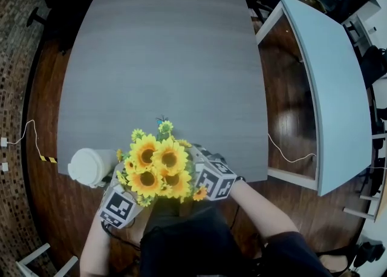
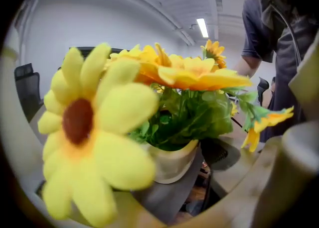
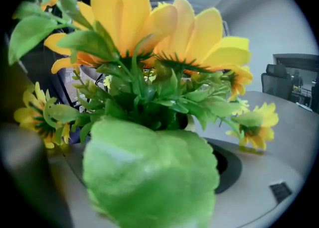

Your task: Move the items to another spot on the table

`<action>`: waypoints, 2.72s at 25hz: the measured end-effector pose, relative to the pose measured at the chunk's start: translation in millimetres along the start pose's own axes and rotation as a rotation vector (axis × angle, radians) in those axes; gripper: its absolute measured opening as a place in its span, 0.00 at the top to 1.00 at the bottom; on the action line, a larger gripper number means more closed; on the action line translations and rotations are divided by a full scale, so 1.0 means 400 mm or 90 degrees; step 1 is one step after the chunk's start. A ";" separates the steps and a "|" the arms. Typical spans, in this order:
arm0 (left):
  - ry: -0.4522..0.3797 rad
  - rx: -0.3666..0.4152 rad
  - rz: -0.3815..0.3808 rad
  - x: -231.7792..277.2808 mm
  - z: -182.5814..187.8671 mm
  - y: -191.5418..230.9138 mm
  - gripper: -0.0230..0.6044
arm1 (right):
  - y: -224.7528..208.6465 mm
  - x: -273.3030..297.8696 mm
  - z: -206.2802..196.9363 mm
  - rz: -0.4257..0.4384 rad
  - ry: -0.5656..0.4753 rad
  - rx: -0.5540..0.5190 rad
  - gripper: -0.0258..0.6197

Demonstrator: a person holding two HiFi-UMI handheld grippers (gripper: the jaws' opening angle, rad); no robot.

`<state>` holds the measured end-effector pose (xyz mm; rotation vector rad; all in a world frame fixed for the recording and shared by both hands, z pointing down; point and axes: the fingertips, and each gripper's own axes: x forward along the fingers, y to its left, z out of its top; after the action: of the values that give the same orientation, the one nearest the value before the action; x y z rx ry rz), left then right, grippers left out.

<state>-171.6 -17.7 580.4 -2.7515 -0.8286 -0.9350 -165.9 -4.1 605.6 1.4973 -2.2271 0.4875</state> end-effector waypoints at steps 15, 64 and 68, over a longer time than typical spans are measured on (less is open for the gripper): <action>-0.043 -0.196 0.091 -0.065 -0.066 0.010 0.24 | 0.002 -0.025 0.007 -0.001 -0.006 0.002 0.22; -0.365 -0.341 0.367 -0.463 0.357 -0.119 0.98 | 0.214 -0.654 0.388 0.142 -0.461 0.281 1.00; -0.361 -0.356 0.342 -0.466 0.333 -0.108 0.98 | 0.227 -0.688 0.429 0.095 -0.537 0.320 1.00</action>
<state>-247.3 -30.4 360.2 -3.4972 0.2117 -0.3009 -181.4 159.3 311.6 2.0777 -3.0343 0.5582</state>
